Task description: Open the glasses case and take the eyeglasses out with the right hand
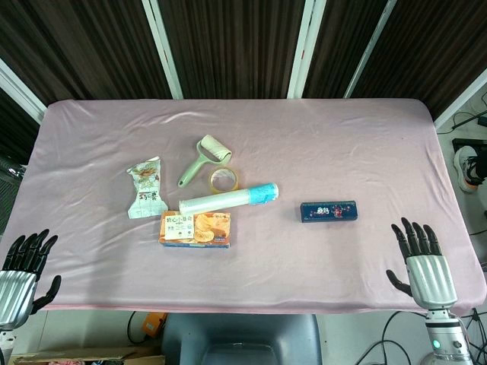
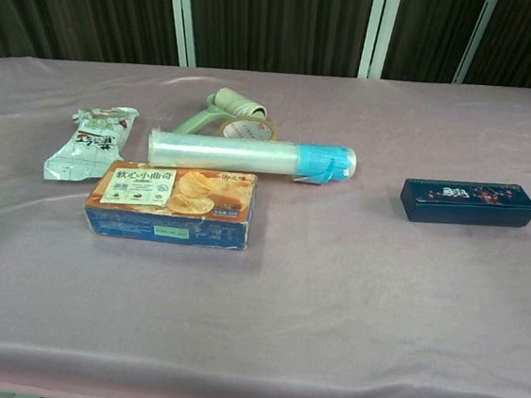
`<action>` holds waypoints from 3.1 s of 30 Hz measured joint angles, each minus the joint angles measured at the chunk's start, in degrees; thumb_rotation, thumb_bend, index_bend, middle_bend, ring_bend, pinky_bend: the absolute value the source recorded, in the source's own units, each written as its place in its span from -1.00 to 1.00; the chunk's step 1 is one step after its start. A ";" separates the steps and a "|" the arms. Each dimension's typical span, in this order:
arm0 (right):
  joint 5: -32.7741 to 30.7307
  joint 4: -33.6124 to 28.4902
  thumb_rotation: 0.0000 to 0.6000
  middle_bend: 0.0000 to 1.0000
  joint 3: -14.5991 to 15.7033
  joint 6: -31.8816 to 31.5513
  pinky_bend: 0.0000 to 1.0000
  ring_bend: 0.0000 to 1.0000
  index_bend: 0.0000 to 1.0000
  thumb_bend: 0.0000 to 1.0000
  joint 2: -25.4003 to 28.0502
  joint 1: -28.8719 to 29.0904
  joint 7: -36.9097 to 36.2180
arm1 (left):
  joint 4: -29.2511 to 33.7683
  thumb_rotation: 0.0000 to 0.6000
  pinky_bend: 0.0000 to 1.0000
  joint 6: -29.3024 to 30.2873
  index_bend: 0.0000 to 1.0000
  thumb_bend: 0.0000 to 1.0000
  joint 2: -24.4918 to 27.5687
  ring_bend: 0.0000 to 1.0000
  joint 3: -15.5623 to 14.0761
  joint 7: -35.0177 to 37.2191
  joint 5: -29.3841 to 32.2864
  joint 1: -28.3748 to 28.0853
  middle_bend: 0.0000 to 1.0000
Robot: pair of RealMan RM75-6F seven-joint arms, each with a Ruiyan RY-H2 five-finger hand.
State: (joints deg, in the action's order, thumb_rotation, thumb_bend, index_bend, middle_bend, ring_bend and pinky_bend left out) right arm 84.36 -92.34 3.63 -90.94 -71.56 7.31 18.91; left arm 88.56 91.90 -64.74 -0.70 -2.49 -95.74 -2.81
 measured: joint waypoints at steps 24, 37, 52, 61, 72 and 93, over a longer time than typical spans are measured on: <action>-8.02 18.10 1.00 -1.00 -10.00 24.57 -1.00 -1.00 -0.16 -0.24 -4.50 12.64 -4.76 | 0.39 1.00 -1.00 -1.51 -1.00 -0.22 0.05 -1.00 0.51 0.24 1.25 -0.98 -1.00; -9.18 32.56 1.00 -0.99 -11.95 32.59 -1.00 -1.00 0.00 -0.13 -12.04 19.56 -10.44 | 1.04 1.00 -1.00 -2.63 -1.00 -0.21 0.00 -1.00 0.68 -0.83 2.42 -1.26 -1.00; -10.15 33.70 1.00 -0.98 -11.58 36.45 -1.00 -1.00 0.05 -0.13 -14.34 22.33 -8.34 | 1.33 1.00 -1.00 -2.67 -1.00 -0.21 0.24 -1.00 0.65 -1.00 2.79 -1.16 -1.00; -11.37 33.71 1.00 -0.98 -11.74 37.44 -1.00 -1.00 0.08 -0.05 -15.02 23.23 -6.58 | 1.28 1.00 -1.00 -2.41 -1.00 -0.21 0.34 -1.00 0.61 -0.75 2.74 -1.03 -1.00; -12.97 33.30 1.00 -0.98 -11.74 38.53 -1.00 -1.00 0.11 -0.01 -15.23 23.82 -4.33 | 1.16 1.00 -1.00 -2.15 -1.00 -0.21 0.48 -1.00 0.62 -0.41 2.74 -0.90 -1.00; -16.51 31.19 1.00 -0.93 -13.27 39.30 -1.00 -1.00 0.25 0.41 -14.07 25.27 -0.74 | 1.11 1.00 -1.00 -2.46 -1.00 -0.21 0.54 -1.00 0.70 -0.40 3.03 -0.97 -1.00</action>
State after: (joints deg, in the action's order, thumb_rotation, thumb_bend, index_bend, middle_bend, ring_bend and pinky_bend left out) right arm 67.85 -61.15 -9.64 -51.64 -85.63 32.58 18.17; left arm 89.67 89.44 -64.20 0.00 -2.89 -92.71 -3.78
